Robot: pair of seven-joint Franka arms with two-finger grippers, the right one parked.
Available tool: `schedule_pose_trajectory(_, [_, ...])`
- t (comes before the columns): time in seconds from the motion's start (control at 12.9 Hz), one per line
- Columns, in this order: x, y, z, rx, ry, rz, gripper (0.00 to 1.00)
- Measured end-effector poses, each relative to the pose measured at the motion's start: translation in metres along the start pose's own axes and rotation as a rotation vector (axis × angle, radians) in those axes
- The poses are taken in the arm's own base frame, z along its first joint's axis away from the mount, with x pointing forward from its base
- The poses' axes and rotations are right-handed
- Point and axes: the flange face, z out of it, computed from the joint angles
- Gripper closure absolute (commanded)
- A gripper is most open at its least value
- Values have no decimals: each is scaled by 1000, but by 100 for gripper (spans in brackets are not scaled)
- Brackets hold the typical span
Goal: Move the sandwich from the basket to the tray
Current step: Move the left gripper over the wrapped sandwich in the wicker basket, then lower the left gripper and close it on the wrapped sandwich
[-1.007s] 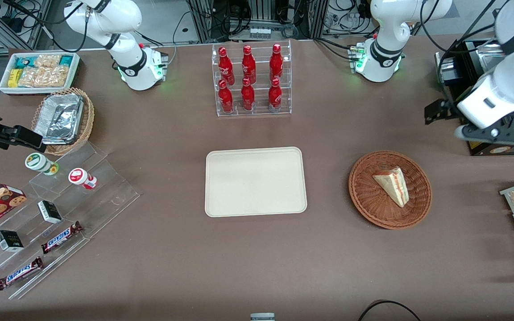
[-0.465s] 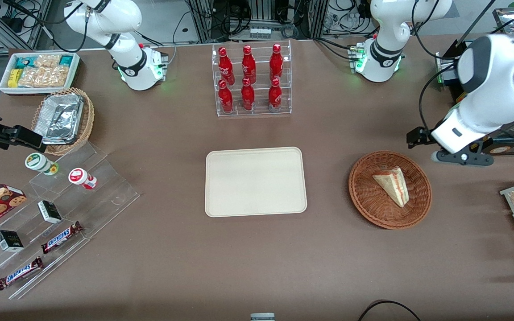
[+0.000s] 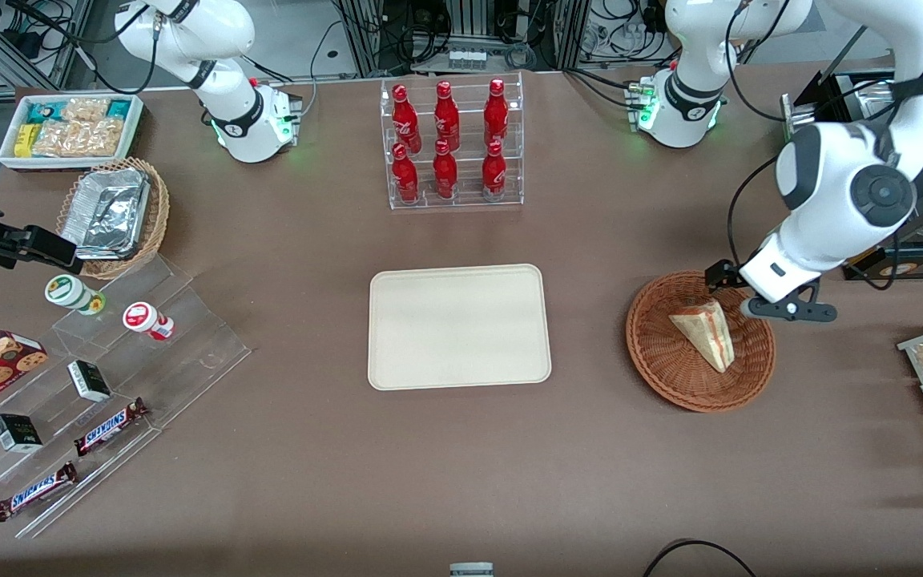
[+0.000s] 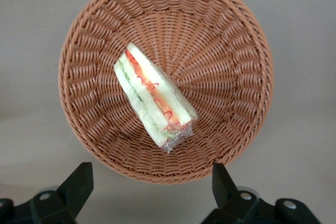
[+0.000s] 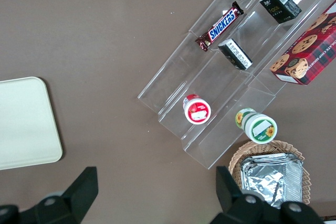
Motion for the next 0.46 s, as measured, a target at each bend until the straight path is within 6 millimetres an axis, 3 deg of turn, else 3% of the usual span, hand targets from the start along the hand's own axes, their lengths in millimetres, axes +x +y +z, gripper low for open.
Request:
schedule_pose_trajectory(0.23, [3, 0, 15, -1, -5, -68, 0])
schedule_pose_trajectory(0.46, [4, 0, 16, -1, -2, -170, 0])
